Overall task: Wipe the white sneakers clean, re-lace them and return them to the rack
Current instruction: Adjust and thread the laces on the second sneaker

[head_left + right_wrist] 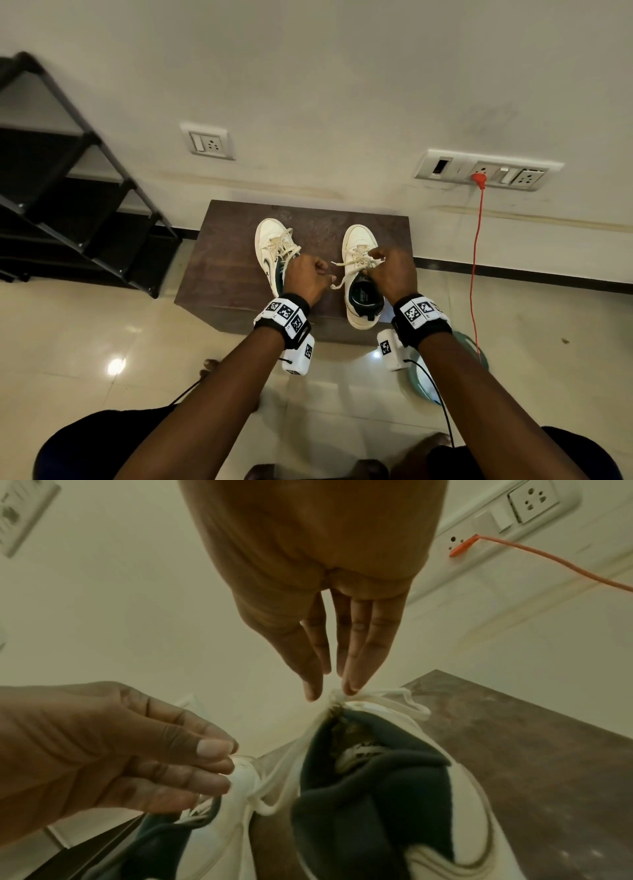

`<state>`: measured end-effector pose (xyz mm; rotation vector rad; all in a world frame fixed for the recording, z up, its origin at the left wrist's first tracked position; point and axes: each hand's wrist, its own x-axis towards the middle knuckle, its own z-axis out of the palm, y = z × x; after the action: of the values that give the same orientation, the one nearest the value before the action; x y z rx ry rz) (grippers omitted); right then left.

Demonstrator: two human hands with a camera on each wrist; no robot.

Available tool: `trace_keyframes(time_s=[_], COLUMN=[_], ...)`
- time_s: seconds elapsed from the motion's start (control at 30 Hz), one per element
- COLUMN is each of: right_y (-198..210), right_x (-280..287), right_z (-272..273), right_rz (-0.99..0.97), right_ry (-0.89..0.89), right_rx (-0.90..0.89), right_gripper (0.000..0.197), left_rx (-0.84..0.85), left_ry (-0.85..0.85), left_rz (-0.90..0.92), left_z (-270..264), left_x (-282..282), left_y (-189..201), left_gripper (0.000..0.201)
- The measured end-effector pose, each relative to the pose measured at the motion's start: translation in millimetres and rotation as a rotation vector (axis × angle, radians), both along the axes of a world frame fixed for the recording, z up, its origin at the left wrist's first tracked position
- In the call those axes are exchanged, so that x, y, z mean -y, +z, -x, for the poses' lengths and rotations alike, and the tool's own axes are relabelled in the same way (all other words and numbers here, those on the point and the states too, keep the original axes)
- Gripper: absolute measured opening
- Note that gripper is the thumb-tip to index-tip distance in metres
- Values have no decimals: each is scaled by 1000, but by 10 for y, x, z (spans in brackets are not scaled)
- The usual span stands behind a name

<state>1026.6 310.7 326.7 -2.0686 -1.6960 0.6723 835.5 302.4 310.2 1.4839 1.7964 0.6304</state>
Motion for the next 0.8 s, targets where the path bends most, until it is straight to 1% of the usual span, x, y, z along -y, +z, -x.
trace_keyframes(time_s=[0.1, 0.2, 0.3, 0.4, 0.47, 0.53, 0.6, 0.63, 0.7, 0.73, 0.8], right_y=[98, 107, 13, -70, -106, -162, -198, -214, -259, -283, -315], right_x=[-7, -5, -68, -152, -197, -253, -302, -339, -411, -439, -442], right_z=[126, 375, 691, 999, 1181, 1325, 1411, 1441, 1459, 1449, 1424], right_rz=[25, 40, 50, 54, 58, 39, -5, -19, 2, 22, 27], right_ry=[35, 85, 107, 159, 185, 243, 311, 329, 335, 327, 312], right_rx=[-14, -76, -135, -106, -103, -48, 58, 71, 12, -28, -95], right_gripper=[32, 26, 22, 22, 21, 23, 28, 31, 37, 37, 30], left_rx=[-48, -93, -126, -114, -91, -84, -79, -68, -43, -37, -31], left_ry=[34, 125, 219, 270, 276, 254, 222, 208, 174, 155, 135], left_rz=[-3, -29, -42, 3, 32, 56, 65, 61, 44, 31, 13], left_z=[215, 465, 712, 912, 988, 1017, 1025, 1033, 1030, 1025, 1034], left_x=[13, 48, 46, 6, -41, -90, -125, -144, -167, -170, -169], left_y=[36, 69, 60, 28, 0, -27, -66, -98, -139, -145, -155], left_gripper=[19, 15, 18, 33, 43, 48, 49, 48, 44, 41, 40])
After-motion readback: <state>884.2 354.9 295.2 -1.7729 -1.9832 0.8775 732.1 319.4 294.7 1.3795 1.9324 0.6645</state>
